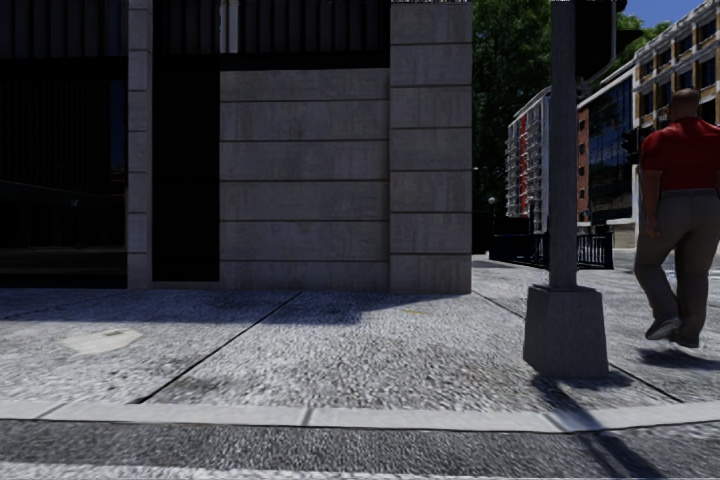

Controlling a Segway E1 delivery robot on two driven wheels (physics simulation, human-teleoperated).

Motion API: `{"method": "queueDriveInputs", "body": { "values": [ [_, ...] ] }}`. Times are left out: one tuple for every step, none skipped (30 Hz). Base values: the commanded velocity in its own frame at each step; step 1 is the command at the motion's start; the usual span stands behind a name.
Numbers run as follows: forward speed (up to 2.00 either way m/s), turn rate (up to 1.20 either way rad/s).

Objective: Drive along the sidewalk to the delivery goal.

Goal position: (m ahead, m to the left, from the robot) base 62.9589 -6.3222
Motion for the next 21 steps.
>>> {"method": "queueDriveInputs", "body": {
  "values": [
    [1.32, 0.00],
    [1.32, 0.00],
    [1.32, 0.00],
    [1.32, 0.00],
    [1.32, 0.00],
    [1.32, 0.00],
    [1.32, 0.00],
    [1.32, 0.00],
    [1.32, 0.00],
    [1.32, 0.00],
    [1.32, 0.00],
    [1.32, 0.00],
    [1.32, 0.00],
    [1.32, 0.00],
    [1.32, 0.00],
    [1.32, 0.00],
    [1.32, 0.00],
    [1.32, 0.00],
    [1.32, 0.00],
    [1.32, 0.00],
    [1.32, 0.00]
  ]
}}
